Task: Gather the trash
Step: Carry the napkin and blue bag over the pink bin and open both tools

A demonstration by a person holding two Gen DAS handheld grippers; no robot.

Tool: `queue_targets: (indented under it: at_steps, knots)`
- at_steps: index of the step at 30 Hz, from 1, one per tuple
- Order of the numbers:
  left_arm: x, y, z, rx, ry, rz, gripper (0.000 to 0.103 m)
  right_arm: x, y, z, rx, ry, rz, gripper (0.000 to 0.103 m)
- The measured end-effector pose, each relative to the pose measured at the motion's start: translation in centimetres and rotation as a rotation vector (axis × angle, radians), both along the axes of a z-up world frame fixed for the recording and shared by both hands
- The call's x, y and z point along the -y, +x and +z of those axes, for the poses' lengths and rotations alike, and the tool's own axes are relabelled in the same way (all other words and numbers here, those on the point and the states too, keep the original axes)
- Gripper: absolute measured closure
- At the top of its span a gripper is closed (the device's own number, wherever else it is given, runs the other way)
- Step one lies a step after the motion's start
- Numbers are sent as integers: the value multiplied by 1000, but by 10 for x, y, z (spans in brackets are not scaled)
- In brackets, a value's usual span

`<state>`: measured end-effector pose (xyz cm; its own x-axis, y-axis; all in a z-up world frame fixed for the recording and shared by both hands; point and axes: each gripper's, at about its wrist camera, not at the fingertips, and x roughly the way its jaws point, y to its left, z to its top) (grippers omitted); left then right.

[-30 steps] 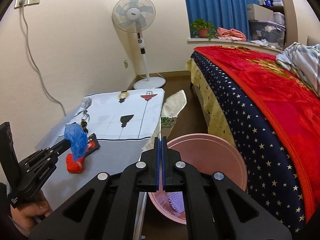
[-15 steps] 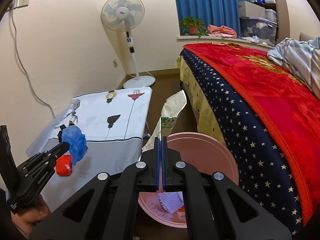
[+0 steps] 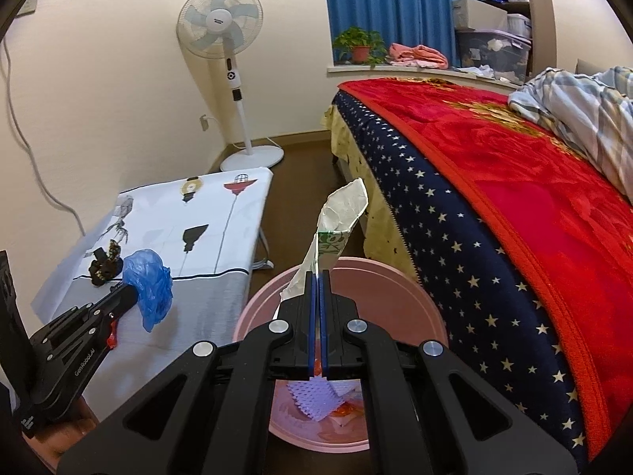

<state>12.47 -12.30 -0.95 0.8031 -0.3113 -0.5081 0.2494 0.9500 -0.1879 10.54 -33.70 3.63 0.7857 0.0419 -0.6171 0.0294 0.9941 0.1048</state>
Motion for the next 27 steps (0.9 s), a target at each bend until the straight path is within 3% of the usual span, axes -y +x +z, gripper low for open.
queue_targets:
  at_steps: [24, 26, 27]
  knots:
    - [60, 12, -16, -31, -54, -221, 102, 25, 3, -10, -54, -19, -98, 99]
    - [65, 15, -19, -54, -58, -248, 92, 30, 4, -12, -60, -17, -120, 93]
    - [66, 15, -21, -61, -53, -243, 74, 32, 4, -12, -65, -10, -130, 78]
